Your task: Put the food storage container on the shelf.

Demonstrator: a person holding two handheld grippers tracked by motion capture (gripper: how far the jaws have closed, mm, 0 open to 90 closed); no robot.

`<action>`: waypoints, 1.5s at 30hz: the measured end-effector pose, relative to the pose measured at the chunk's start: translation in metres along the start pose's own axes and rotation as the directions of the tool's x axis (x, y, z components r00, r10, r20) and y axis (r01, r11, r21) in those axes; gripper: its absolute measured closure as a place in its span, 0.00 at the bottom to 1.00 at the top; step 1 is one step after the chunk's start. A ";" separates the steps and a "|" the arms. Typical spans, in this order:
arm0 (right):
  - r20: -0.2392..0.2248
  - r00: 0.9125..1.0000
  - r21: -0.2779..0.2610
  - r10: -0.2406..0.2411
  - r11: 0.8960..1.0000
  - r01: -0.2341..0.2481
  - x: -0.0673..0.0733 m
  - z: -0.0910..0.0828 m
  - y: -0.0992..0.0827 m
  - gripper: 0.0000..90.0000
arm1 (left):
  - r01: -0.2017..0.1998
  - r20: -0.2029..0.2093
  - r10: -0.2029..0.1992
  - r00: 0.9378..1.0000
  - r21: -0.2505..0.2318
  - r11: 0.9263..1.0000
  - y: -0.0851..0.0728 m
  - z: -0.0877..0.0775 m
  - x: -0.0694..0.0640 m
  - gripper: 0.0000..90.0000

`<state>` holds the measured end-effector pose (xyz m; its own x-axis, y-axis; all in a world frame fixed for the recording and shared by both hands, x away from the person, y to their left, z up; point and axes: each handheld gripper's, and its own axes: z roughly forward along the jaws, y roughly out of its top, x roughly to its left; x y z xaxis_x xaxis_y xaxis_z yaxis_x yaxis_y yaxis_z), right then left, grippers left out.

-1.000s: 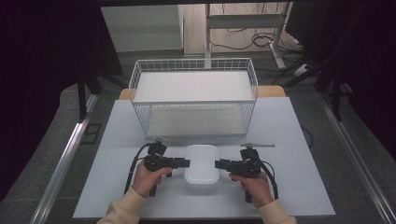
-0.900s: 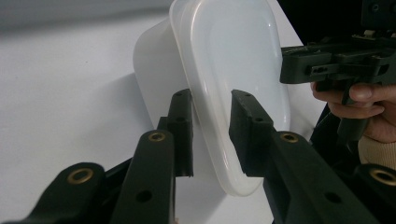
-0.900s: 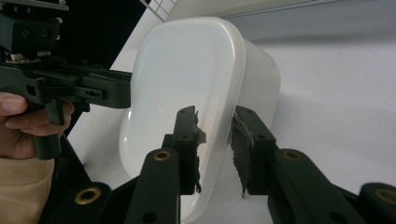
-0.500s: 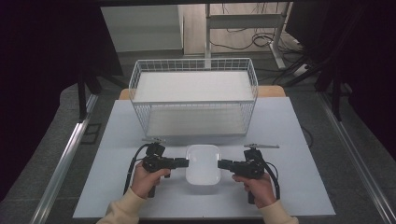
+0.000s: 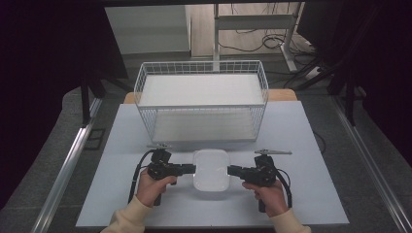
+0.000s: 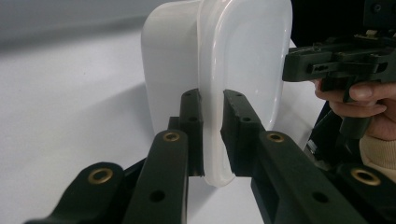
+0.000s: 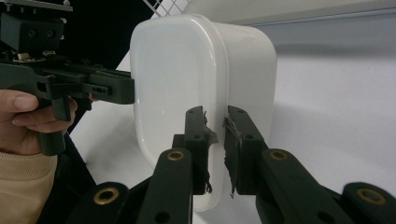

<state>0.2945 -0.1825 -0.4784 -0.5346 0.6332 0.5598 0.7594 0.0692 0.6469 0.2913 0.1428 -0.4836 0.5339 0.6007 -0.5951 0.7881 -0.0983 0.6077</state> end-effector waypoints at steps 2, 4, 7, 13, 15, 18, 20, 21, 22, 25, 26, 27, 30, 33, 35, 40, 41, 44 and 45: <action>-0.001 1.000 -0.001 -0.007 1.000 0.007 0.001 -0.001 0.001 0.88 | -0.003 0.001 0.003 1.000 -0.002 1.000 0.000 -0.001 -0.001 0.88; -0.001 1.000 -0.004 -0.008 1.000 0.008 0.002 -0.002 0.001 0.88 | -0.006 0.002 0.006 1.000 -0.003 1.000 0.000 -0.001 -0.001 0.88; 0.001 1.000 -0.008 -0.022 1.000 0.022 0.004 -0.004 0.002 0.88 | -0.008 0.003 0.008 1.000 -0.006 1.000 0.001 -0.003 -0.003 0.88; 0.001 0.998 -0.030 -0.063 0.998 0.063 0.011 -0.009 0.005 0.88 | -0.037 0.001 0.037 0.999 -0.031 0.999 0.004 -0.010 -0.010 0.88; 0.002 0.997 -0.039 -0.073 0.997 0.073 0.014 -0.011 0.007 0.88 | -0.047 -0.001 0.047 0.999 -0.036 0.998 0.005 -0.012 -0.013 0.88; 0.006 0.996 -0.047 -0.091 0.995 0.091 0.017 -0.013 0.009 0.88 | -0.055 0.000 0.055 0.999 -0.043 0.998 0.006 -0.015 -0.015 0.88; 0.009 0.995 -0.051 -0.099 0.994 0.100 0.019 -0.014 0.009 0.88 | -0.056 0.000 0.056 0.998 -0.045 0.997 0.007 -0.016 -0.016 0.88; 0.009 0.995 -0.052 -0.100 0.994 0.100 0.020 -0.015 0.010 0.88 | -0.059 0.000 0.059 0.998 -0.047 0.997 0.007 -0.017 -0.016 0.88; 0.013 0.994 -0.053 -0.105 0.993 0.105 0.021 -0.015 0.010 0.88 | -0.061 -0.002 0.061 0.998 -0.051 0.997 0.008 -0.017 -0.017 0.88; 0.017 0.993 -0.061 -0.121 0.991 0.121 0.024 -0.017 0.013 0.88 | -0.070 -0.004 0.070 0.998 -0.057 0.996 0.010 -0.020 -0.019 0.88; 0.017 0.992 -0.064 -0.125 0.990 0.125 0.025 -0.017 0.013 0.88 | -0.075 -0.003 0.075 0.997 -0.061 0.995 0.011 -0.022 -0.020 0.88; 0.017 0.991 -0.067 -0.129 0.989 0.130 0.026 -0.018 0.015 0.88 | -0.078 -0.005 0.078 0.997 -0.062 0.995 0.012 -0.023 -0.020 0.88; 0.020 0.989 -0.068 -0.146 0.987 0.147 0.028 -0.019 0.018 0.88 | -0.085 -0.008 0.085 0.996 -0.065 0.994 0.015 -0.025 -0.021 0.88; 0.024 0.987 -0.067 -0.158 0.985 0.159 0.029 -0.018 0.024 0.88 | -0.089 -0.012 0.088 0.996 -0.067 0.994 0.019 -0.026 -0.021 0.88; 0.024 0.987 -0.067 -0.161 0.984 0.162 0.029 -0.018 0.026 0.88 | -0.088 -0.016 0.087 0.996 -0.071 0.994 0.021 -0.026 -0.021 0.88; 0.026 0.983 -0.080 -0.182 0.980 0.183 0.032 -0.019 0.039 0.88 | -0.096 -0.020 0.095 0.995 -0.084 0.992 0.033 -0.030 -0.022 0.88; 0.026 0.983 -0.080 -0.182 0.980 0.183 0.032 -0.019 0.039 0.88 | -0.096 -0.020 0.095 0.995 -0.084 0.992 0.033 -0.030 -0.022 0.88; 0.034 0.979 -0.090 -0.201 0.975 0.203 0.038 -0.022 0.051 0.88 | -0.106 -0.018 0.105 0.994 -0.102 0.989 0.044 -0.036 -0.024 0.87; 0.034 0.979 -0.090 -0.201 0.975 0.203 0.038 -0.022 0.051 0.88 | -0.106 -0.018 0.105 0.994 -0.102 0.989 0.044 -0.036 -0.024 0.87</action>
<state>0.3045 -0.1718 -0.4127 -0.6634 0.6320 0.4006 0.5986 0.1270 0.7909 0.3025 0.1522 -0.4235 0.6080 0.6013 -0.5185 0.6917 -0.0805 0.7177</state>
